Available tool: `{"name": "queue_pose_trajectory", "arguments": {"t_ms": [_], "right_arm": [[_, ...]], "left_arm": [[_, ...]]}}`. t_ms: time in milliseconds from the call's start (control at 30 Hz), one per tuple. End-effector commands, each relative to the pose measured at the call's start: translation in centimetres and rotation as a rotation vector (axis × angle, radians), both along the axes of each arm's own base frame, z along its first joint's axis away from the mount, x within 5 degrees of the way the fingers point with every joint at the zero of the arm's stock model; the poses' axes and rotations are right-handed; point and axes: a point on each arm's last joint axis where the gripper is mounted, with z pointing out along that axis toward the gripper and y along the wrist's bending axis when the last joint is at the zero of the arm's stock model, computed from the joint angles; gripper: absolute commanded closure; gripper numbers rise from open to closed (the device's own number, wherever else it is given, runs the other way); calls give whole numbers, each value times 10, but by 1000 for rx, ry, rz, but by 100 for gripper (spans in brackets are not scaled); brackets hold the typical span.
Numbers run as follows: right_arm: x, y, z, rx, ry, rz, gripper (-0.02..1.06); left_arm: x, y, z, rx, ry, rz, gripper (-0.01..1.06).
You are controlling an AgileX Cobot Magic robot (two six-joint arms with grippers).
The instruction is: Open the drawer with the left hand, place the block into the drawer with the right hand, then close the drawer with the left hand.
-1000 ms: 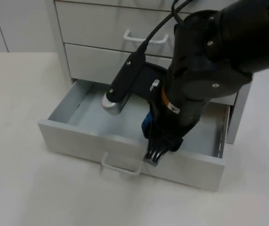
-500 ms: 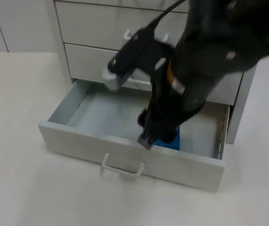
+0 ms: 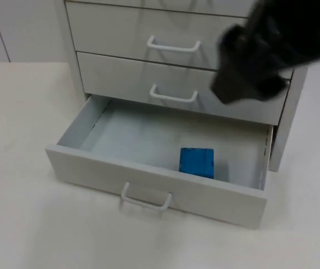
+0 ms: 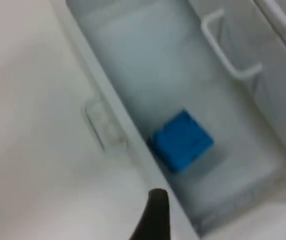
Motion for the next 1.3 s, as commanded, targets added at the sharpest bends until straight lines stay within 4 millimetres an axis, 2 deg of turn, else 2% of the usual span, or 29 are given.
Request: {"name": "queue_pose_trajectory", "arguments": {"t_ms": [0,200,367,533,667,700,900,933,1033,1067,1100,1267], "right_arm": [[-13,-15,-5,8,19,-12,34],[-36,-41,-27,44,38,-14,34],[-42,-48,-42,28,66,-14,34],[-35,-54,-43,41,60,-48,34],[-13,-77,-43,53,57,-187,34],[-13,-77,-43,53,57,-187,34],[20,-137,-45,105,103,-472,34],[20,-137,-45,105,103,-472,34],[27,-165,-46,146,140,-564,34],[27,-165,-46,146,140,-564,34],[29,-178,-46,153,154,-614,34],[29,-207,-48,165,195,-727,34]], "left_arm": [[0,0,0,-3,-12,2,1],[0,0,0,-5,-12,1,1],[0,0,0,-2,-13,0,1],[0,1,0,5,-14,1,1],[0,1,1,13,-15,2,1],[0,1,1,13,-15,2,1],[0,1,1,18,-16,3,1],[0,1,1,18,-16,3,1],[0,1,1,18,-16,3,1],[0,1,1,18,-16,3,1],[0,1,1,18,-16,3,1],[0,1,0,18,-14,3,1]]}}
